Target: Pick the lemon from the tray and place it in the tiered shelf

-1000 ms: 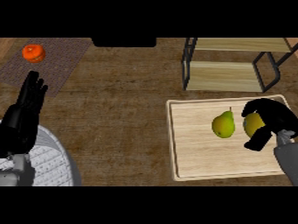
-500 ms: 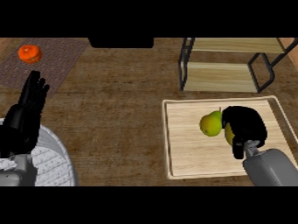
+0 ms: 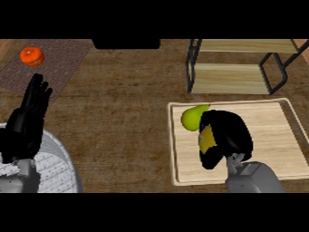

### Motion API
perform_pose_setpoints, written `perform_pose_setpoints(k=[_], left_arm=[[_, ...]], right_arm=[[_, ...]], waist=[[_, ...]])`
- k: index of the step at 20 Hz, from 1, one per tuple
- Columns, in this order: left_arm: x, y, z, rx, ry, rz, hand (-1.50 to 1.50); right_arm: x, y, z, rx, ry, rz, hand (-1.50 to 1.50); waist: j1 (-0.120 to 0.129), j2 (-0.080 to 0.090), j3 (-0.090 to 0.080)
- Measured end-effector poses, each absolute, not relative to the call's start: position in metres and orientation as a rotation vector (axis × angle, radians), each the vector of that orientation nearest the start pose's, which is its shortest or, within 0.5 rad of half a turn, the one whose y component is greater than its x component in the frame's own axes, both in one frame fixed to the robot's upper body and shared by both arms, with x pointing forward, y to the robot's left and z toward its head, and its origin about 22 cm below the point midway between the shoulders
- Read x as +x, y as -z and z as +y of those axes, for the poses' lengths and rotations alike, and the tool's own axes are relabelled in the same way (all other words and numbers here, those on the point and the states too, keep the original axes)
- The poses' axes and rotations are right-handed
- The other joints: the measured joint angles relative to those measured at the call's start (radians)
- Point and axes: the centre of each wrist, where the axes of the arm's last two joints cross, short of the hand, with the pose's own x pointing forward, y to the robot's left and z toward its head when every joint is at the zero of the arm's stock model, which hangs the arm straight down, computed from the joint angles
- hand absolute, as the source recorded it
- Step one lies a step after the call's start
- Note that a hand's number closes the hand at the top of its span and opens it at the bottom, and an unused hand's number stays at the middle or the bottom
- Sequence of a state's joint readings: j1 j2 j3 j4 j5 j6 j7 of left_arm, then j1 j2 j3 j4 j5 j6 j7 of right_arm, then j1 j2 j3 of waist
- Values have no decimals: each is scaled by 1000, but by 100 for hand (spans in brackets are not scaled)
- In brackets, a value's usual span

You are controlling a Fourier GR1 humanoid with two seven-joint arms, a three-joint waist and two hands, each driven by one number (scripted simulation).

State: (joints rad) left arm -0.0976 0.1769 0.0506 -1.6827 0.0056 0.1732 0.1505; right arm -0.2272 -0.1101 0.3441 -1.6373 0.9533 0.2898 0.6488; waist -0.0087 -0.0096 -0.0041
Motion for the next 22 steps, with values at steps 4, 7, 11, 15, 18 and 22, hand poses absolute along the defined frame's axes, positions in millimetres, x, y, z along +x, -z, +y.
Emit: perform_pose_setpoints(k=[4, 7, 11, 15, 18, 22], left_arm=[[258, -61, 272, 254, -39, -1627, 0], [257, -62, 274, 247, -40, -1626, 0], [256, -62, 274, 245, -36, -1628, 0], [258, -64, 272, 248, -34, -1624, 0], [258, -65, 268, 252, -33, -1616, 0], [262, -64, 263, 254, -33, -1619, 0]], right_arm=[[256, -109, -137, -770, -841, -1246, 150], [244, -145, -135, -785, -692, -1330, 150], [232, -190, -140, -865, -538, -1406, 150], [232, -219, -157, -956, -464, -1450, 150], [232, -230, -166, -988, -433, -1459, 150], [253, -242, -187, -1029, -396, -1438, 150]], waist=[[-2, 0, 4], [-2, 0, 6], [1, 1, 7], [4, 4, 5], [6, 6, 6], [9, 7, 6]])
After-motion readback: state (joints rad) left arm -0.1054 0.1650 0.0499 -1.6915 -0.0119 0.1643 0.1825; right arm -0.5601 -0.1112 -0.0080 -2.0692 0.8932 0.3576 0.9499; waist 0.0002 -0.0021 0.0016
